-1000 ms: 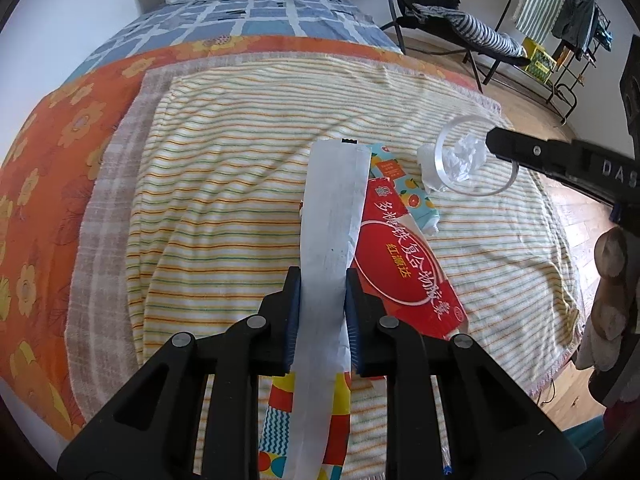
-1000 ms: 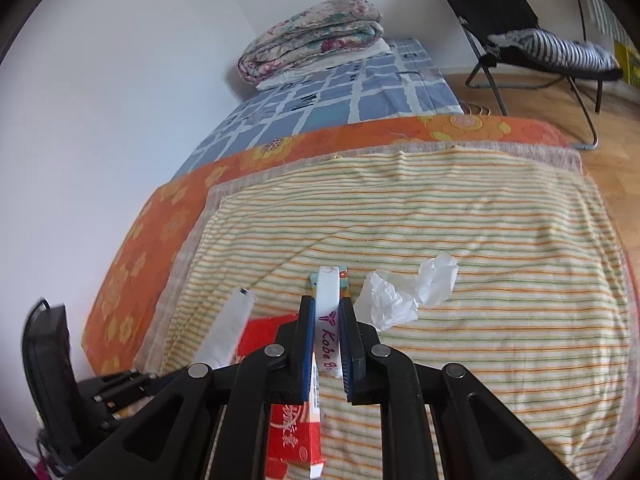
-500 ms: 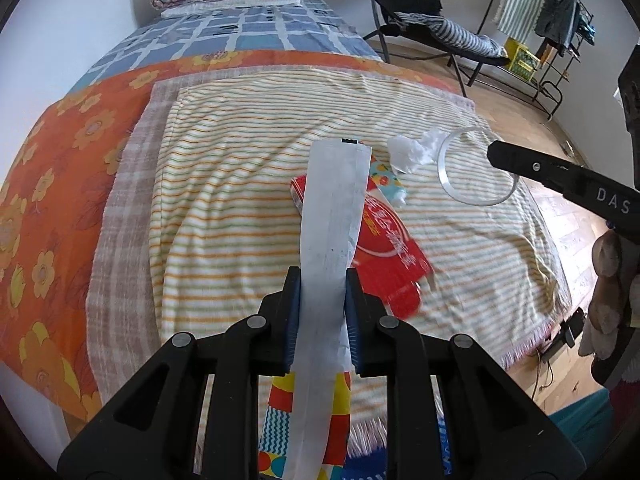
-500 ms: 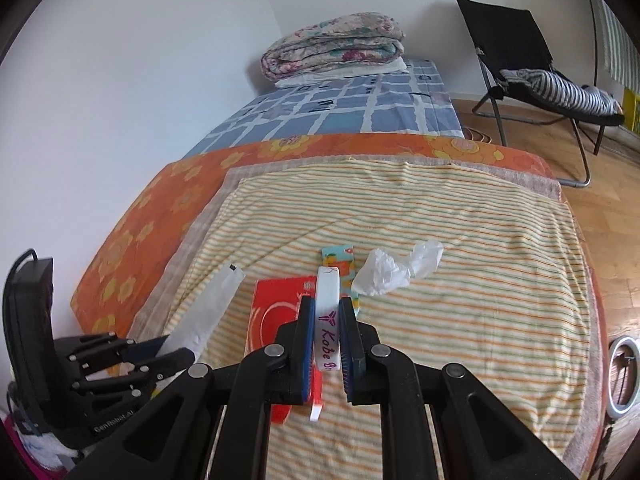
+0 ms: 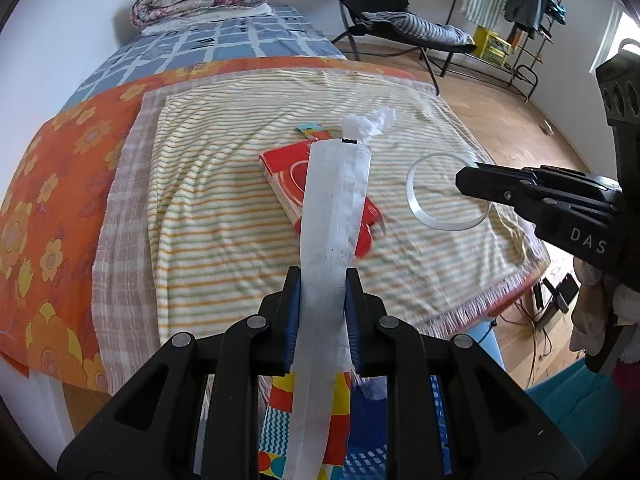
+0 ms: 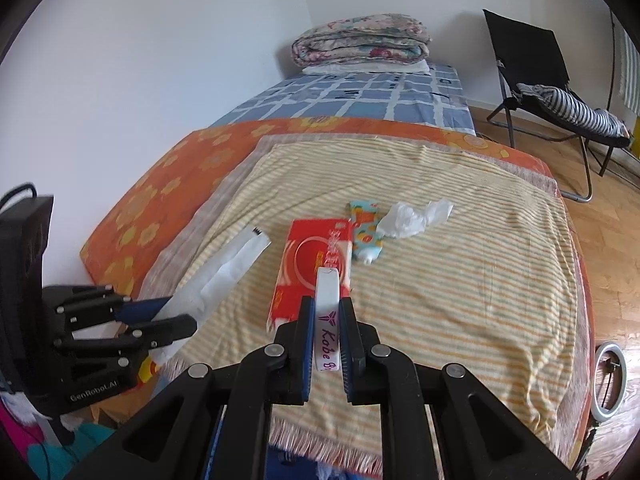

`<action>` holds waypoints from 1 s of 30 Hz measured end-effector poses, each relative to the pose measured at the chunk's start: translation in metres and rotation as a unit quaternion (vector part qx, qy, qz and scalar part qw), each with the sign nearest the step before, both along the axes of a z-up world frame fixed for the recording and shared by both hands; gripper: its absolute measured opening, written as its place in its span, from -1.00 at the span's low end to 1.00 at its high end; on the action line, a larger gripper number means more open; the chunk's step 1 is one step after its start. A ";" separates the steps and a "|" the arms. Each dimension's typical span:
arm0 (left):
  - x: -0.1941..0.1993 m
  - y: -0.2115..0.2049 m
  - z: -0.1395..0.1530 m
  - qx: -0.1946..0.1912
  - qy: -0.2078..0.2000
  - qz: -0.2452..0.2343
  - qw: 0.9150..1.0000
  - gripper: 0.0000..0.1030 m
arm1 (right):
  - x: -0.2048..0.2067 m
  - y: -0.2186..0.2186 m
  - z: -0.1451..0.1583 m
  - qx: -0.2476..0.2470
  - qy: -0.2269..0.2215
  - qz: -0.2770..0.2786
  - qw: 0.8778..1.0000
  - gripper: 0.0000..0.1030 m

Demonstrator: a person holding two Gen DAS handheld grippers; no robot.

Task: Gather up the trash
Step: 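Lift and carry the white strip and Kobe packet over the blue basket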

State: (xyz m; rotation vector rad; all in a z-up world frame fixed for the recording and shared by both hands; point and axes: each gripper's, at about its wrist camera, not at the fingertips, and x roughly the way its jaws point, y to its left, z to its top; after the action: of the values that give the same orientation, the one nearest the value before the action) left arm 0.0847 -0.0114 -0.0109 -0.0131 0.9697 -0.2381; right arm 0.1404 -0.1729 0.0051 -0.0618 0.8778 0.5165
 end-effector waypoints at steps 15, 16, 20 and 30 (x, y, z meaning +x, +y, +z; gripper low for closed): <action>-0.062 -0.020 -0.034 0.024 0.037 -0.056 0.997 -0.62 | -0.065 -0.003 -0.022 -0.021 0.013 0.036 0.999 -0.81; -0.065 -0.021 -0.037 0.024 0.039 -0.059 0.997 -0.62 | -0.069 -0.004 -0.025 -0.021 0.016 0.037 0.999 -0.81; -0.082 -0.030 -0.051 0.030 0.055 -0.076 0.995 -0.62 | -0.081 -0.003 -0.036 -0.026 0.028 0.043 0.998 -0.81; -0.112 -0.043 -0.090 0.048 0.096 -0.104 0.989 -0.62 | -0.109 -0.010 -0.061 -0.027 0.053 0.046 0.997 -0.81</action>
State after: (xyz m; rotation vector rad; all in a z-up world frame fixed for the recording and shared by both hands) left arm -0.0275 -0.0545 -0.1005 0.1574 1.1747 -0.3875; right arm 0.0314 -0.1825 -0.0558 -0.1257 0.9970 0.5858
